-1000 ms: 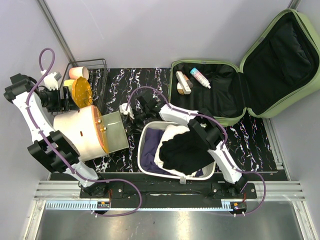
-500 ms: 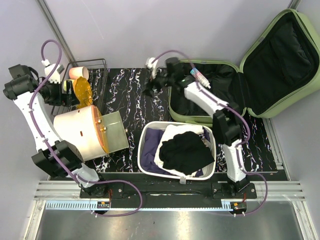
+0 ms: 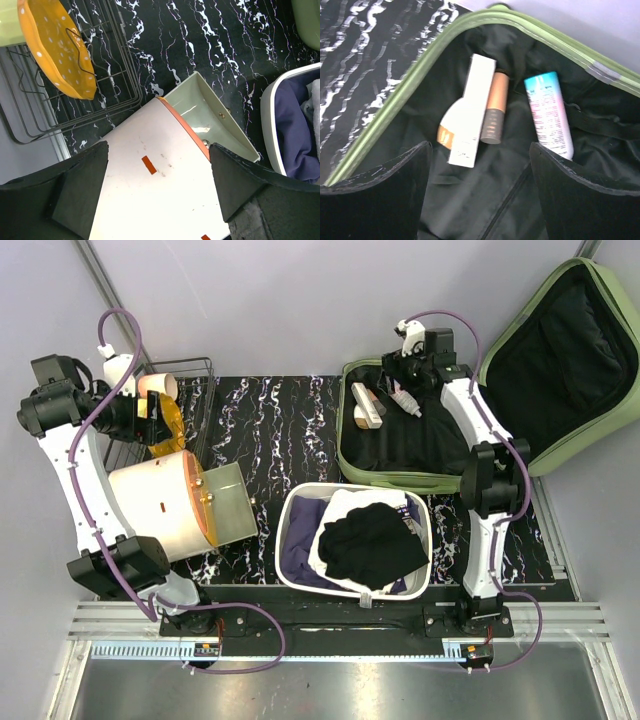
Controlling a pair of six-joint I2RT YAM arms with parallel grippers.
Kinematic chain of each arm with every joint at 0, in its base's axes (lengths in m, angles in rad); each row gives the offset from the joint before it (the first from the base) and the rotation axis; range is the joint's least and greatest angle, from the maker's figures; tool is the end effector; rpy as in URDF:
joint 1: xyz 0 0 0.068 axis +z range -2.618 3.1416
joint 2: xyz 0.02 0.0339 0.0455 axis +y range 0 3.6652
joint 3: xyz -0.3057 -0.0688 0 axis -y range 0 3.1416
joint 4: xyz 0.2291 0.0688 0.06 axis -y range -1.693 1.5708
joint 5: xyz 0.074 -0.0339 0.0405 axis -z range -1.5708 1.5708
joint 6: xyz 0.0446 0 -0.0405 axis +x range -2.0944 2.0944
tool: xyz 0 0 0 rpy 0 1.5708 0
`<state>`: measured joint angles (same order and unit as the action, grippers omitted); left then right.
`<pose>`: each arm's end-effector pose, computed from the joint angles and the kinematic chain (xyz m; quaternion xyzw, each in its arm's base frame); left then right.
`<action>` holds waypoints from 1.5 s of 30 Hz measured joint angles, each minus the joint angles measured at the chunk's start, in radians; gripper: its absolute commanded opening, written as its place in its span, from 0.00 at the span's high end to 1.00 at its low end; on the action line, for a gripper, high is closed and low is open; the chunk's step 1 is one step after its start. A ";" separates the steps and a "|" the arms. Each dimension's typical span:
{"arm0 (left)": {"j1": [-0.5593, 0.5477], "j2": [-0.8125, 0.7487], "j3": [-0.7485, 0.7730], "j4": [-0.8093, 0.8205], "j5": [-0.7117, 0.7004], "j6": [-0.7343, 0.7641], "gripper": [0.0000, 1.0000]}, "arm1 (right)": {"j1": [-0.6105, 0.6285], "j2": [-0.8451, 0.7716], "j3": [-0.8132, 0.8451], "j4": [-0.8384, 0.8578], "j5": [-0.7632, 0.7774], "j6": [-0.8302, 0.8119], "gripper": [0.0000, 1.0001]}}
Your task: Open, take out, and arrange the luggage
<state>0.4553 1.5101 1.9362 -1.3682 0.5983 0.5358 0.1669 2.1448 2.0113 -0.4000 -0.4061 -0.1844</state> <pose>0.2360 0.0876 0.4783 0.1276 0.9044 -0.1061 0.3932 0.5099 0.1038 0.3407 -0.2471 0.8201 0.1709 0.4870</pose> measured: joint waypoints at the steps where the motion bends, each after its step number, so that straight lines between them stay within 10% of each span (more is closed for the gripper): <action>1: -0.003 0.003 0.000 0.000 0.000 -0.005 0.14 | -0.002 0.017 0.017 -0.011 0.031 -0.002 0.13; 31: -0.019 0.031 0.001 0.000 -0.009 -0.019 0.14 | -0.047 0.515 0.498 -0.200 0.290 -0.161 0.19; 43: -0.023 0.037 0.001 0.000 -0.012 -0.021 0.14 | -0.047 0.539 0.491 -0.233 0.238 -0.195 0.99; 45: -0.023 0.037 0.001 0.000 -0.011 -0.021 0.14 | -0.048 0.518 0.468 -0.237 0.216 -0.191 1.00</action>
<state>0.4328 1.5467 1.9369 -1.3682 0.5869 0.5144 0.1192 2.6625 2.4790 -0.6373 -0.1905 -0.3756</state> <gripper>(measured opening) 0.857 0.550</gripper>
